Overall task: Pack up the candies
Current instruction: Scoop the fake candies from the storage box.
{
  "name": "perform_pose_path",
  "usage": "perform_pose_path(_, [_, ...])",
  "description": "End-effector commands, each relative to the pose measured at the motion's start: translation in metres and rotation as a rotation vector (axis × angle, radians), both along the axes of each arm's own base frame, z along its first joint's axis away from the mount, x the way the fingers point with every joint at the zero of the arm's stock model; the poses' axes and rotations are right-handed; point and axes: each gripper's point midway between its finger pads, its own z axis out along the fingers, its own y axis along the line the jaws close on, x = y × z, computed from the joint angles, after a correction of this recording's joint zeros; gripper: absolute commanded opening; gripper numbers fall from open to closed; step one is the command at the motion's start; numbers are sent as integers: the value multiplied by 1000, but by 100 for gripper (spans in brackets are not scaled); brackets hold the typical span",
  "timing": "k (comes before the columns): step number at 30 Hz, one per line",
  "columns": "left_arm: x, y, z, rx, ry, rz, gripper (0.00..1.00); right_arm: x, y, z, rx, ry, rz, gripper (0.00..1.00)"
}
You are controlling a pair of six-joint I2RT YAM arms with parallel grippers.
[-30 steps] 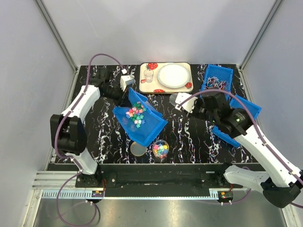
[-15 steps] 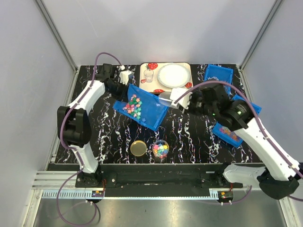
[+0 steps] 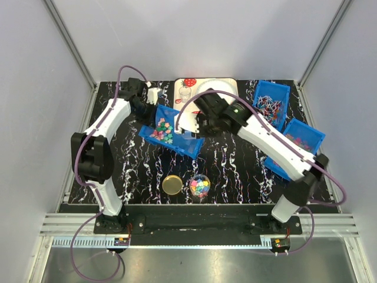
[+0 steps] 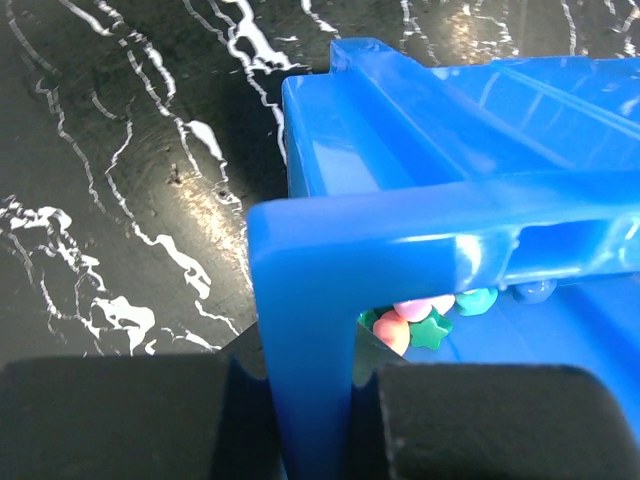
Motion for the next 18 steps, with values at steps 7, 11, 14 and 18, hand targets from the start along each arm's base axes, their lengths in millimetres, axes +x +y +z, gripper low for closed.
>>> perform_pose_path(7, [20,-3,31,-33,-113,85,0,21,2,-24,-342,60,69,0])
perform_pose_path(11, [22,-2,34,-32,-122,101,0,27,10,-35,-443,72,85,0])
perform_pose_path(14, [21,-2,35,-36,-124,107,0,31,19,-38,-491,67,94,0])
perform_pose_path(18, [21,-2,35,-39,-126,117,0,32,17,-53,-586,63,129,0])
